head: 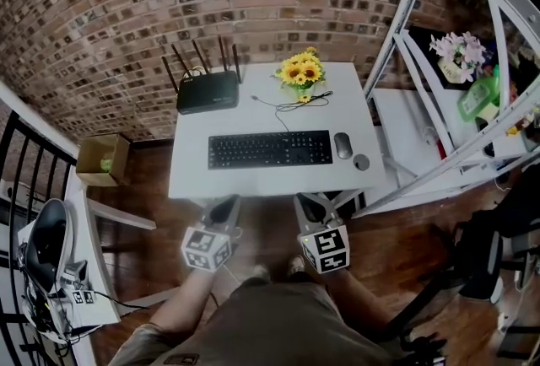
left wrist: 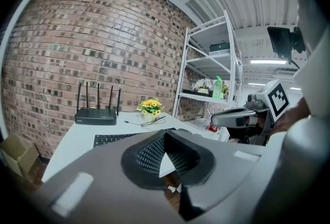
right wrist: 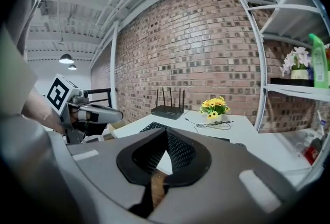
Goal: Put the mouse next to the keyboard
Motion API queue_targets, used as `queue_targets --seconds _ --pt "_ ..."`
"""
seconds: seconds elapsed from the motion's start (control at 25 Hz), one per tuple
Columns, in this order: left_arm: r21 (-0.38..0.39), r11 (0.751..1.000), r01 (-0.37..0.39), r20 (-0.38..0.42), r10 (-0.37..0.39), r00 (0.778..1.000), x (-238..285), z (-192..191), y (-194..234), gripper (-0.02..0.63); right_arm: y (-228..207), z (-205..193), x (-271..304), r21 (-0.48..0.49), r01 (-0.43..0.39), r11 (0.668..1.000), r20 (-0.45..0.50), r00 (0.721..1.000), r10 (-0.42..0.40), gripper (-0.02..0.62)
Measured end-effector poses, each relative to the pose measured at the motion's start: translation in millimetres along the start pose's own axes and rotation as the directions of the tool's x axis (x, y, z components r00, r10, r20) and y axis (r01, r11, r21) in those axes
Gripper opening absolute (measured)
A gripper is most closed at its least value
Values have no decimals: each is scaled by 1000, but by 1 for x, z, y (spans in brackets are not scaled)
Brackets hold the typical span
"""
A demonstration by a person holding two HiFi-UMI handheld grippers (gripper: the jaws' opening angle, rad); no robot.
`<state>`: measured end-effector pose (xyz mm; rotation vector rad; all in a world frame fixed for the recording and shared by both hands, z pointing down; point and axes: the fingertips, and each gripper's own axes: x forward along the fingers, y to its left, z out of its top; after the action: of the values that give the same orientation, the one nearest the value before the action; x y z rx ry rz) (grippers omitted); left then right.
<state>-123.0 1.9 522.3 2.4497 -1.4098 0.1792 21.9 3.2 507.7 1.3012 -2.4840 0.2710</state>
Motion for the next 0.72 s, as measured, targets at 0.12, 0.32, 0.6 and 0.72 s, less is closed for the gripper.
queue_targets --seconds 0.12,0.32,0.6,0.72 --pt "-1 1000 -2 2 2 1000 2 1 -2 -8 -2 1 -1 -4 -1 1000 4 1000 1 13" --pt "-3 1000 2 -4 -2 1000 6 0 -5 -8 -7 -1 -4 -6 3 1000 -2 1000 -3 12" --pt "-2 1000 15 -8 -15 1000 11 -1 -7 -8 -13 -5 -5 -5 13 1000 -12 1000 -13 12" --pt "-4 1000 18 -6 -18 1000 14 -1 -7 -8 -15 -5 -4 -7 16 1000 -14 1000 -16 12"
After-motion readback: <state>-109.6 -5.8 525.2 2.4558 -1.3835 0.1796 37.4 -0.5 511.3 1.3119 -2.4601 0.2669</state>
